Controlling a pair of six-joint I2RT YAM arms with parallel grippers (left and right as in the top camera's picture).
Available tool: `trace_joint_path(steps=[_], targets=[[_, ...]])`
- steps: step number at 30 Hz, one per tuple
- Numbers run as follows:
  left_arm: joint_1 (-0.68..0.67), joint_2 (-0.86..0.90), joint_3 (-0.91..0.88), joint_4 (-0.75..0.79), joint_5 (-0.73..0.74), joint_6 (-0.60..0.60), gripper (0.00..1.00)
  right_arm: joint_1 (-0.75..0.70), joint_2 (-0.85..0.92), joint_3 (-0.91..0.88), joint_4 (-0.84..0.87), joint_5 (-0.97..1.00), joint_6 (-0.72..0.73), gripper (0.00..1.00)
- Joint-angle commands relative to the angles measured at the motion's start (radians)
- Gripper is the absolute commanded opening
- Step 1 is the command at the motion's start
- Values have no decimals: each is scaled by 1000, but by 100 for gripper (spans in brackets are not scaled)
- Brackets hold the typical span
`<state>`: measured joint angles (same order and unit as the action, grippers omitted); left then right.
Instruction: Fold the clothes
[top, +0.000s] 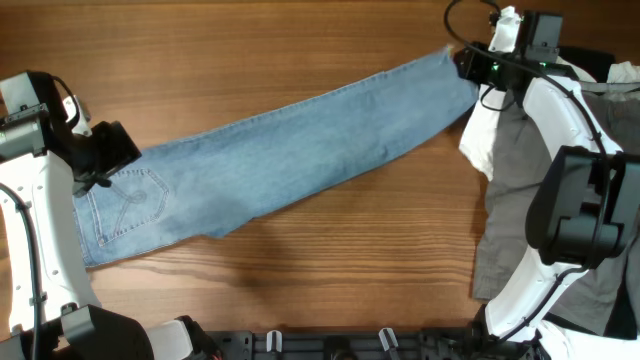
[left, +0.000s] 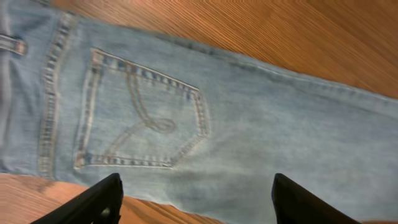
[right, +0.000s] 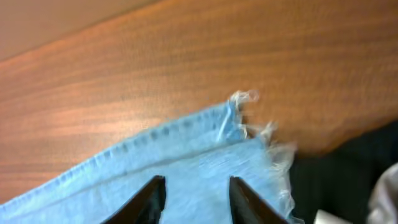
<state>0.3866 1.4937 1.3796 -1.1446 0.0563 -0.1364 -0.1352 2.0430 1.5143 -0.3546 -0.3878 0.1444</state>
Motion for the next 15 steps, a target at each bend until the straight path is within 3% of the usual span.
trace_joint_path(steps=[1, 2, 7, 10, 11, 14, 15], targets=[[12, 3, -7, 8, -48, -31, 79, 12, 8, 22, -47, 30, 15, 13], [21, 9, -7, 8, -51, -51, 79, 11, 10, 22, -62, 29, 15, 5], [106, 64, -36, 34, -47, -82, 80, 13, 29, 5, -88, 49, -29, 5], [159, 107, -79, 77, -46, -85, 71, 10, 46, -14, -101, 157, -31, 4], [174, 121, -93, 95, -46, -85, 67, 8, 52, -22, -108, 192, -22, 4], [214, 158, -133, 158, -18, -85, 31, -4, 59, -32, -107, 203, -3, 4], [230, 172, -147, 183, 2, -85, 26, -8, 59, -32, -100, 193, -3, 4]])
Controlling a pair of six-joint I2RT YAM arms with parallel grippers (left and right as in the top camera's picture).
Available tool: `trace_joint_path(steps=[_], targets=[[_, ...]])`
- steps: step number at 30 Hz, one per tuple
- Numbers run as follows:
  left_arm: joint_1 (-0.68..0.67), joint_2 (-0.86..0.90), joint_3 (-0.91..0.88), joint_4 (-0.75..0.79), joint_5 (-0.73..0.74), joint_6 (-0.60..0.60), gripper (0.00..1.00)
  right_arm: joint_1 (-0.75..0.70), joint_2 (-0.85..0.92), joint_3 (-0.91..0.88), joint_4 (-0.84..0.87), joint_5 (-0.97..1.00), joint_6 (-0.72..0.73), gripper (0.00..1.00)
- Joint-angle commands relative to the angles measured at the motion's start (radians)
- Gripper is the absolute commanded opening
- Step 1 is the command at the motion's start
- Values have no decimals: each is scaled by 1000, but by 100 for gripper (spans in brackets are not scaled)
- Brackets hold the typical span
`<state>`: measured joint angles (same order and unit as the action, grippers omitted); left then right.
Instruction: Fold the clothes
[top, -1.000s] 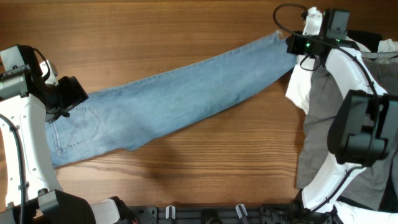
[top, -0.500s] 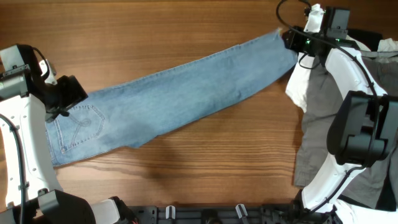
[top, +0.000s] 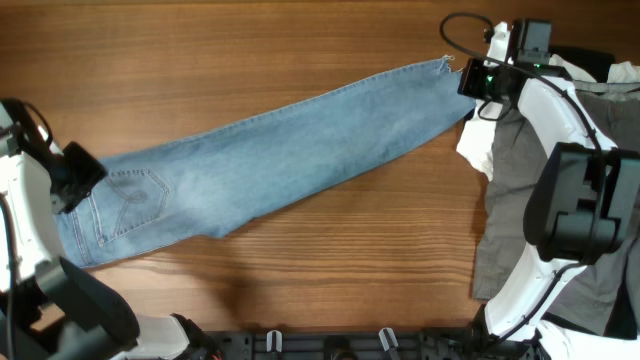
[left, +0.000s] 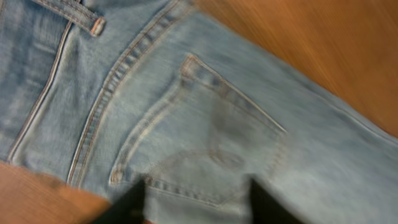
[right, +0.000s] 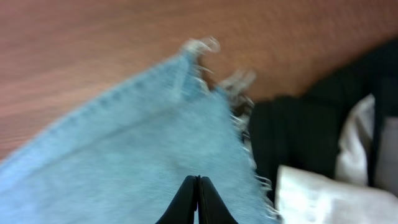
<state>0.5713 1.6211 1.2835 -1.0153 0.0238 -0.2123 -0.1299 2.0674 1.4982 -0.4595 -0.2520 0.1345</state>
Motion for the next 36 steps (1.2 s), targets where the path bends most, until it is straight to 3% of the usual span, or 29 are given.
trace_joint_path(steps=[1, 5, 7, 8, 9, 15, 20, 23, 28, 33, 36], targets=[[59, 59, -66, 78, 49, -9, 20, -16, 35, -16, 18, 40, 7, 4], [97, 119, -128, 203, 109, -8, 15, -22, 35, -16, 63, -39, 6, 5], [104, 151, -157, 269, 110, -9, 14, -21, 35, -16, 82, -63, 6, 21], [106, 171, -172, 303, 110, -9, 13, -20, 35, -16, 91, -63, 6, 37], [106, 191, -181, 325, 109, -9, 13, -20, 35, -16, 100, -63, 6, 42], [169, 318, -192, 359, -26, -155, 13, -20, 36, -16, 116, -63, 5, 44], [290, 392, -192, 375, -37, -167, 4, -19, 37, -16, 115, -63, -4, 50], [368, 391, -191, 397, -31, -163, 4, -15, 37, -16, 122, -68, -5, 52], [410, 363, -190, 434, 104, -100, 14, 5, 41, -18, 134, -130, -63, 52], [364, 268, -189, 451, 137, -80, 49, 53, 117, -18, 149, -152, -72, 49], [362, 194, -189, 447, 157, -79, 55, 77, 146, -18, 160, -180, -83, 51]])
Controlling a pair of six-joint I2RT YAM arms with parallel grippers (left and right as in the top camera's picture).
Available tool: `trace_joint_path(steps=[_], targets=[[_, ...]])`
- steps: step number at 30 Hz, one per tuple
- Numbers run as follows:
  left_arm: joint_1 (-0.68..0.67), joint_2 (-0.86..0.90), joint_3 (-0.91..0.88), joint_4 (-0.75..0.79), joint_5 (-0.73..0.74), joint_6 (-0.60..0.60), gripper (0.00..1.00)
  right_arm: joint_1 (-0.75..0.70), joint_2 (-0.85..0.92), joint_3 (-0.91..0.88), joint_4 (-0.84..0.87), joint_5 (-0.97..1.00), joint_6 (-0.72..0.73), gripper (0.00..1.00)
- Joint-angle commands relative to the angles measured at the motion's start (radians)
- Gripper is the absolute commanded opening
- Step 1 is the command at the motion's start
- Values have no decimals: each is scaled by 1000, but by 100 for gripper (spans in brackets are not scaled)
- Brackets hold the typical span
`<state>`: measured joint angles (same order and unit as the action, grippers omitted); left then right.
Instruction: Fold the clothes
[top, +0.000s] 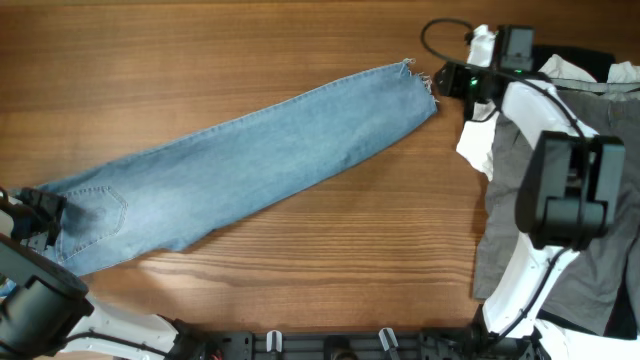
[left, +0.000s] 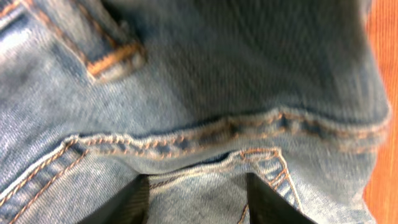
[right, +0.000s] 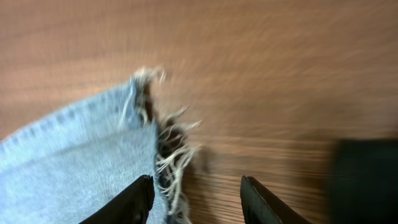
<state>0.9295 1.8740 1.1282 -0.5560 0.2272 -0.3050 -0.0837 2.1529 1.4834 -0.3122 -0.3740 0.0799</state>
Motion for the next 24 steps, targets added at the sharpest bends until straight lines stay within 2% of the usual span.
trace_joint_path(steps=[1, 4, 6, 9, 10, 14, 24], targets=[[4, -89, -34, -14, -31, 13, 57, 38, 66, -3, 17, -64, -28, 51], [3, -197, -34, -22, 17, 13, 60, 64, 81, -3, 29, -100, -27, 51], [3, -277, -34, -29, 52, 13, 62, 84, 84, -3, 29, -86, -28, 46], [3, -387, -34, -47, 80, 12, 69, 105, 84, -3, 33, -48, -26, 15], [3, -449, -34, -62, 79, 13, 74, 109, 79, 3, 34, -55, -8, 4], [3, -541, -34, -90, 79, 13, 84, 106, 34, 5, 35, -64, 33, 4], [0, -575, -34, -164, 92, 13, 85, 107, -150, 5, 10, -147, 28, 4]])
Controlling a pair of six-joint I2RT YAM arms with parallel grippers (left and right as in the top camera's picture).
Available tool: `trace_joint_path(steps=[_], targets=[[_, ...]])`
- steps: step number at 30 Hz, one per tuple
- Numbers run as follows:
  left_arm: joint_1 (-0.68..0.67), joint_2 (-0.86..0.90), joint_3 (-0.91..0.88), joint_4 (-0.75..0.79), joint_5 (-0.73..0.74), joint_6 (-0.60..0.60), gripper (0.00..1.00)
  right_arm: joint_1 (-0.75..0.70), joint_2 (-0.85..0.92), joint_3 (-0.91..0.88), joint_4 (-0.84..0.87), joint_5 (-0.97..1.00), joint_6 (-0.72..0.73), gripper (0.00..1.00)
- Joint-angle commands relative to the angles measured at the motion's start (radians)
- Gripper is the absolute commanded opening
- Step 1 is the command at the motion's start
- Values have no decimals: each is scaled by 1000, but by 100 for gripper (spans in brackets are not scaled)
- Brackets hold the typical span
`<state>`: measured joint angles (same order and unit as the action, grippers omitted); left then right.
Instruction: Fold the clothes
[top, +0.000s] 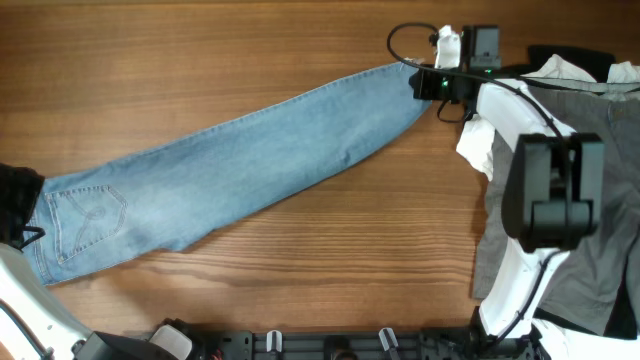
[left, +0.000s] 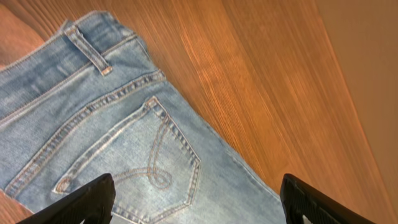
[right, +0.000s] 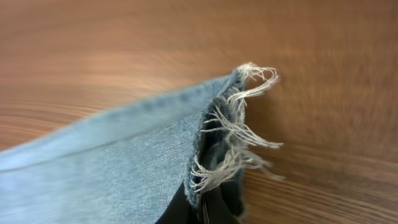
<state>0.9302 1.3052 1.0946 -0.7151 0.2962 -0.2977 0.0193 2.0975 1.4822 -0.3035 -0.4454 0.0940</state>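
Light blue jeans (top: 250, 160) lie flat in one long diagonal strip, waist at the lower left, frayed hem (top: 412, 72) at the upper right. My right gripper (top: 428, 82) is shut on that hem; in the right wrist view the frayed hem (right: 233, 143) runs down into the closed right gripper (right: 204, 210). My left gripper (top: 28, 198) hangs at the table's far left edge over the waist end. In the left wrist view the left gripper (left: 199, 200) is wide open above the back pocket (left: 140, 158), touching nothing.
A heap of other clothes lies at the right side: a grey garment (top: 590, 160), a white cloth (top: 478, 140) and something black (top: 570, 55) behind. Bare wooden table (top: 300, 270) surrounds the jeans. The right arm's cable loops over the hem end.
My right gripper was open beside the frayed hem and is now shut on it. My left gripper was close down on the waist seams and now stands higher, spread wide open.
At first both grippers were open, left over the back pocket, right at the hem beside the clothes heap. Then the right was shut at the hem, then open beside it. The jeans have shifted leftward, clear of the heap, and the right holds the hem again.
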Motion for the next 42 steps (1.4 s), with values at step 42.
trace_joint_path(steps=[42], targets=[[-89, -6, -1, 14, 22, 6, 87, 5, -41, 1, -58, 326, -54, 42]])
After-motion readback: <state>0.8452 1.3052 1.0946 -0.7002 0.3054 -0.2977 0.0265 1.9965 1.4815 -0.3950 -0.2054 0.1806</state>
